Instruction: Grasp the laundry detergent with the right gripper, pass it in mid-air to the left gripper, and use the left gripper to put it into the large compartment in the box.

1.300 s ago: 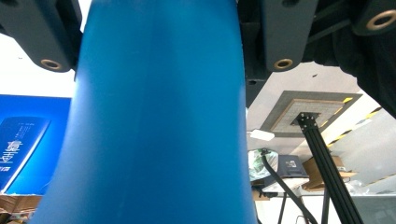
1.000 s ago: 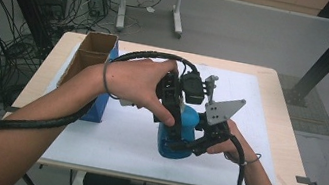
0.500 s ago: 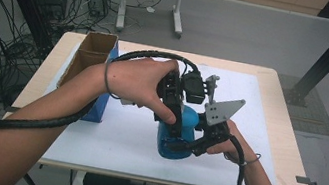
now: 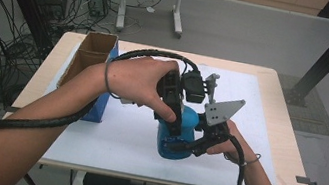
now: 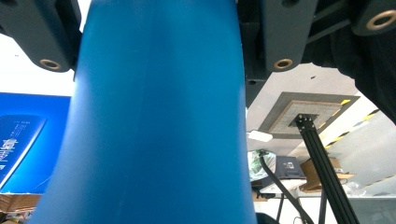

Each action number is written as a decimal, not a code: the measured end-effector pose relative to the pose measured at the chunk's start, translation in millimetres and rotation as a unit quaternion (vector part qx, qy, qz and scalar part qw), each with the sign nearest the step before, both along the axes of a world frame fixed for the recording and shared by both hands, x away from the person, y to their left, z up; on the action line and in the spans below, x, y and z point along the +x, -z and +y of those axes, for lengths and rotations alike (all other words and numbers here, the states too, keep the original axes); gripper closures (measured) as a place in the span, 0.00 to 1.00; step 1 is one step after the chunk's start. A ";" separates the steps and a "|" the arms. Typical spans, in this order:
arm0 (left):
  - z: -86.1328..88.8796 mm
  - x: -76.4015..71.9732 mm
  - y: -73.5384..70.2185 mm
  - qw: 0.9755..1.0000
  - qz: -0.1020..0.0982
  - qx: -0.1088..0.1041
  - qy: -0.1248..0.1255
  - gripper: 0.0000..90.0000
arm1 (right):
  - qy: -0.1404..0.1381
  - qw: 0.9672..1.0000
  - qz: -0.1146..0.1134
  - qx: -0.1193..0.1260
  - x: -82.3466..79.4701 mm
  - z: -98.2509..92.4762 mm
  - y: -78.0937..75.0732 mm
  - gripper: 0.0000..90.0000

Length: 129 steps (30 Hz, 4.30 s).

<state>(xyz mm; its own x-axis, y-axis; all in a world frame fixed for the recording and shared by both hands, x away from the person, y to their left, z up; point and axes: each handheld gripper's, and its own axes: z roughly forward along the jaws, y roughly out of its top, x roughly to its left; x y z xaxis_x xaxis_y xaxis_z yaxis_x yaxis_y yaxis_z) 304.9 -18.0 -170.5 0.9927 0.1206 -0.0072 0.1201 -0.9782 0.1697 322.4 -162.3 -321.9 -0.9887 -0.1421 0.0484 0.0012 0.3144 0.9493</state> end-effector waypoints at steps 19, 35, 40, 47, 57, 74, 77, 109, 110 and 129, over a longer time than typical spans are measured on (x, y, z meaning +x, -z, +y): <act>-3.7 2.1 -4.2 1.000 -0.004 -0.007 0.000 0.42 | 0.004 1.000 -0.001 0.011 2.2 -3.8 -1.8 0.49; -2.7 0.8 -4.5 1.000 -0.006 -0.002 -0.004 0.42 | 0.002 1.000 -0.002 0.011 2.2 -1.4 -1.9 0.49; -2.4 1.2 -4.8 1.000 -0.007 -0.005 -0.006 0.42 | 0.002 1.000 -0.003 0.012 2.5 -1.5 -2.2 0.49; -3.0 1.5 -6.0 1.000 -0.007 -0.005 -0.006 0.42 | 0.002 1.000 -0.001 0.014 2.7 -2.0 -2.7 0.49; -3.1 2.3 -6.0 1.000 -0.005 -0.002 -0.007 0.42 | 0.001 1.000 0.000 0.014 3.3 -1.6 -2.5 0.49; -1.7 3.7 -7.2 1.000 -0.005 0.001 -0.009 0.42 | 0.000 1.000 -0.001 0.014 5.2 0.3 -3.6 0.49; -1.6 3.7 -7.0 1.000 -0.005 0.000 -0.010 0.42 | 0.000 1.000 -0.002 0.015 5.3 0.6 -3.5 0.49; -1.3 3.8 -4.9 1.000 -0.010 -0.003 -0.015 0.42 | 0.001 1.000 -0.001 0.020 6.7 1.1 -0.5 0.49; -1.5 3.7 -5.0 1.000 -0.009 0.000 -0.014 0.42 | 0.001 1.000 -0.001 0.020 6.7 0.9 -0.5 0.49; -5.3 2.6 -6.0 1.000 -0.020 0.002 -0.018 0.42 | 0.004 1.000 -0.004 0.029 8.1 0.3 1.4 0.48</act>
